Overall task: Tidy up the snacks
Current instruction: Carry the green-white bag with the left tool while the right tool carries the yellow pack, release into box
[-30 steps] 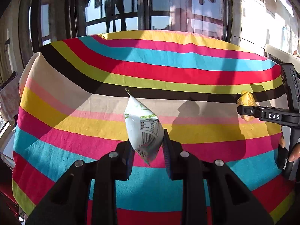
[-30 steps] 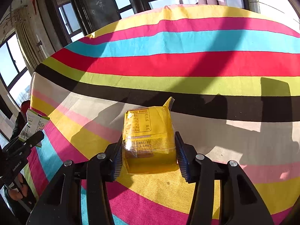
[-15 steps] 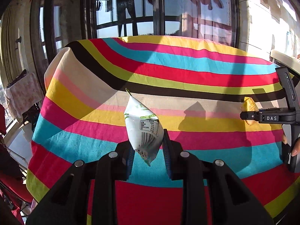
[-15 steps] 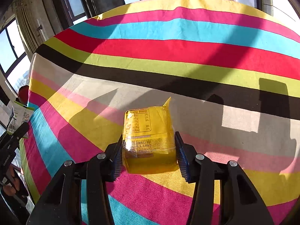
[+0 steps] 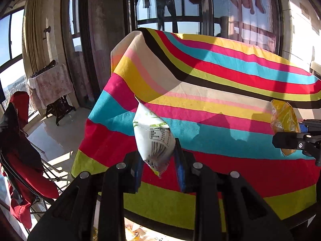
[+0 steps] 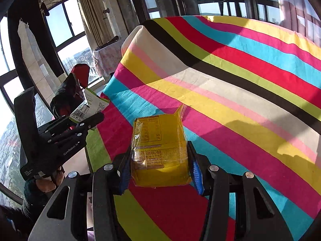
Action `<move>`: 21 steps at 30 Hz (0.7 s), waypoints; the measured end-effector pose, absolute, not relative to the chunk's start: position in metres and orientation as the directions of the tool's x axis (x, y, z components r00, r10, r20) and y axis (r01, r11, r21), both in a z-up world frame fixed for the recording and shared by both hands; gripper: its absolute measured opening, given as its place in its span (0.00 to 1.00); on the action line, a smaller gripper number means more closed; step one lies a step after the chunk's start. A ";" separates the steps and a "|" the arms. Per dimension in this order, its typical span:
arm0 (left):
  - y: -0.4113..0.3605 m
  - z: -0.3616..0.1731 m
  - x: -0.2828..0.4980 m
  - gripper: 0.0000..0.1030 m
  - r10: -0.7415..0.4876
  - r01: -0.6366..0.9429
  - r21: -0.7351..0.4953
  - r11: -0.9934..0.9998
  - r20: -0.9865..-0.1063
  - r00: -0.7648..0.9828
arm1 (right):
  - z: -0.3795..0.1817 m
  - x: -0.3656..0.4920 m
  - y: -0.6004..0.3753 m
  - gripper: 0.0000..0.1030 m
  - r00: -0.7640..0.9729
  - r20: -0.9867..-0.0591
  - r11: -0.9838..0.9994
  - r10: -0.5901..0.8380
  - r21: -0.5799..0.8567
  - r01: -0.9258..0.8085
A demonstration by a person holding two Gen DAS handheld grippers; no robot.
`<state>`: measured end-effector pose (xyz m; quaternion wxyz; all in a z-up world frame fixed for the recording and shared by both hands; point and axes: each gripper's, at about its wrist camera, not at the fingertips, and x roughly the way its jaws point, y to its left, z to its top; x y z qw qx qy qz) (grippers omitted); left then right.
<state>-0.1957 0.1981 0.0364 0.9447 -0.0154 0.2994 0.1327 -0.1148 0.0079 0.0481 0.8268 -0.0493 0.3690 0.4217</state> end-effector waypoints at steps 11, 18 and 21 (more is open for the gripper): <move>0.229 0.023 -0.268 0.27 0.315 -0.364 0.045 0.930 -0.610 0.727 | 0.047 -0.172 0.073 0.47 0.264 -0.668 0.508 0.696 0.198 -0.838; 0.265 -0.005 -0.318 0.27 0.390 -0.497 0.042 0.867 -0.677 0.624 | 0.041 -0.219 0.114 0.47 0.193 -0.696 0.390 0.692 0.135 -0.911; 0.277 -0.011 -0.337 0.27 0.419 -0.541 0.047 0.840 -0.690 0.590 | 0.036 -0.241 0.131 0.47 0.174 -0.714 0.337 0.678 0.092 -0.937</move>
